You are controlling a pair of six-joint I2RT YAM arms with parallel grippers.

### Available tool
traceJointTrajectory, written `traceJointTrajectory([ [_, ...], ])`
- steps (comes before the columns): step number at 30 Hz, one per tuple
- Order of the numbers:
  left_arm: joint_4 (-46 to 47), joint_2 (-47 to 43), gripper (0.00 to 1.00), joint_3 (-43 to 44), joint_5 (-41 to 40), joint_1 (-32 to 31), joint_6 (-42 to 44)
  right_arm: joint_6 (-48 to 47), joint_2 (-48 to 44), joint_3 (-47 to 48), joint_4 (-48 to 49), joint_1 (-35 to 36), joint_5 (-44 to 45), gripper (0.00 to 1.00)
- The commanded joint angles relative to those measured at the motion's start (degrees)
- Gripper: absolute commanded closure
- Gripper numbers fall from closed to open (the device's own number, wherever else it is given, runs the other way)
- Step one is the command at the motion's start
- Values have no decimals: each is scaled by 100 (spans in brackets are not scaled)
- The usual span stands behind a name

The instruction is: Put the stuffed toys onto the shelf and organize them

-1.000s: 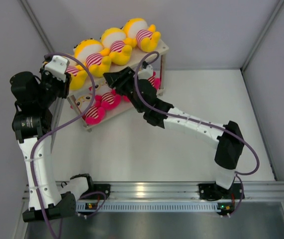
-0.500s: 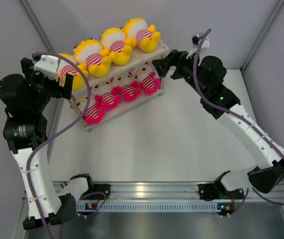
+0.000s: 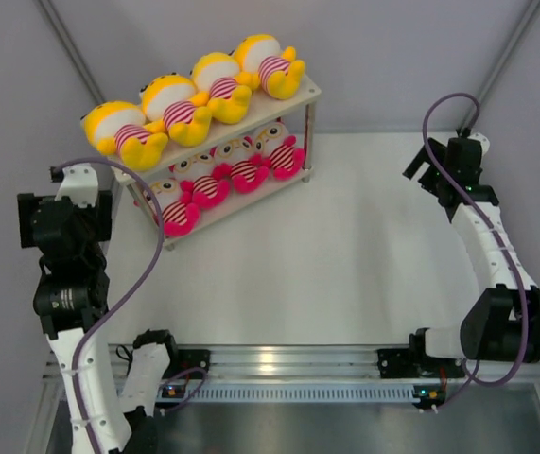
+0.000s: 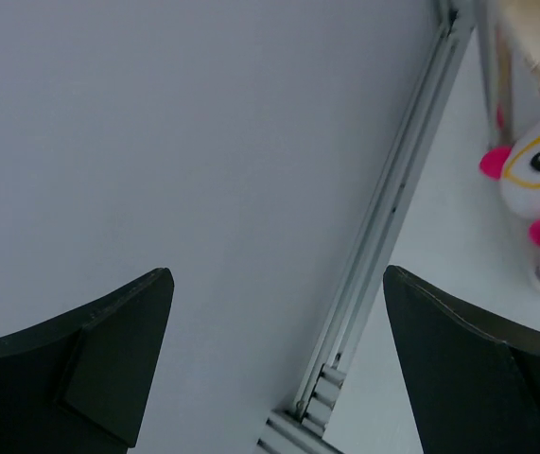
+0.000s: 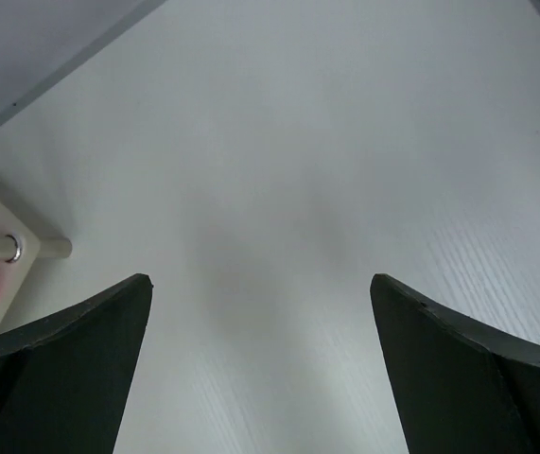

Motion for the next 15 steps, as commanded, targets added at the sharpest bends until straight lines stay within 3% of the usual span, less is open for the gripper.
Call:
traceJointTrajectory([
  [1,-71,-236,1,-965,-812,210,277,-183,-347,-58,408,-38,689,1],
  [6,-141,-825,1,-2084,-664,553,128,-193,-364,-383,900,-38,663,1],
  [11,-502,-1353,1,-3025,258,756,-13,-220,-654,-1077,1665,-38,540,1],
  [15,-564,-1502,1,-3789,444,782,-21,-167,-944,-1464,2070,-38,417,1],
])
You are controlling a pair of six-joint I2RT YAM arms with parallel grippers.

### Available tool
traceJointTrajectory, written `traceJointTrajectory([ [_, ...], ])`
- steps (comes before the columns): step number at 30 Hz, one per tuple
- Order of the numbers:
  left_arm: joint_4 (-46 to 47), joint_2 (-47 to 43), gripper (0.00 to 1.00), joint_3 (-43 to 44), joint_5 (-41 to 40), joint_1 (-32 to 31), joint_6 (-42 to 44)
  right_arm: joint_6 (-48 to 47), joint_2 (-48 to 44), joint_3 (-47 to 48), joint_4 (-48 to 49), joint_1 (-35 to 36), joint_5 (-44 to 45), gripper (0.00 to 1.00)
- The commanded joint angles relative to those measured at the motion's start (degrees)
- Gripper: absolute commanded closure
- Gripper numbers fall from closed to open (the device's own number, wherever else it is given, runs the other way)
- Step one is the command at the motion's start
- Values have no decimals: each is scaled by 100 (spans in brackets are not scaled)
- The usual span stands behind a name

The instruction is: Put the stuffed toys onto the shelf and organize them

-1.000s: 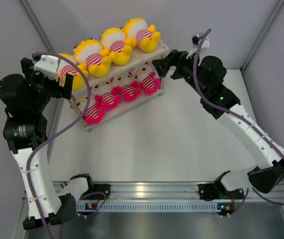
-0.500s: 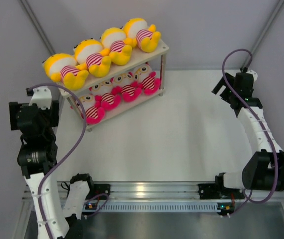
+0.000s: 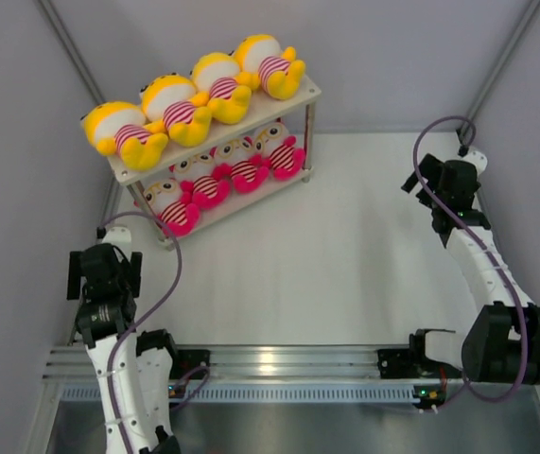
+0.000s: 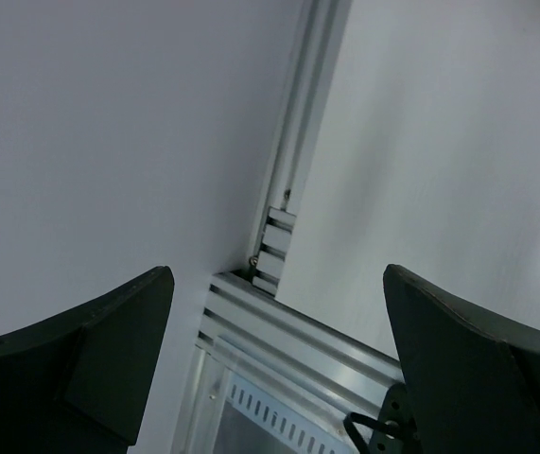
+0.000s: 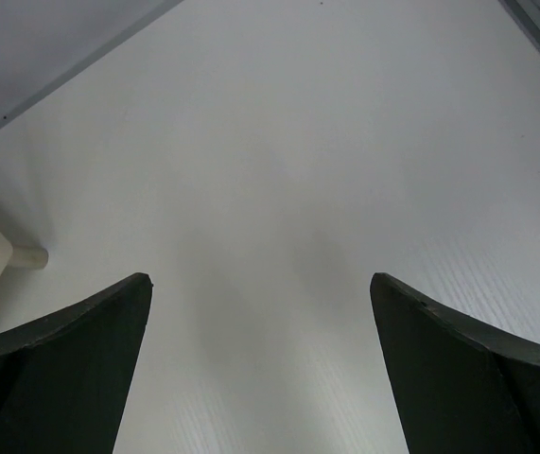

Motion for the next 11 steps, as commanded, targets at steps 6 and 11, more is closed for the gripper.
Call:
traceJointTrajectory([
  [6,-8,-87,1,-831,800,151,-195,-8,-388,-208,1034,-3,-90,0],
  [11,18,1,1,-955,731,160,-133,45,-317,-410,1404,-3,-266,0],
])
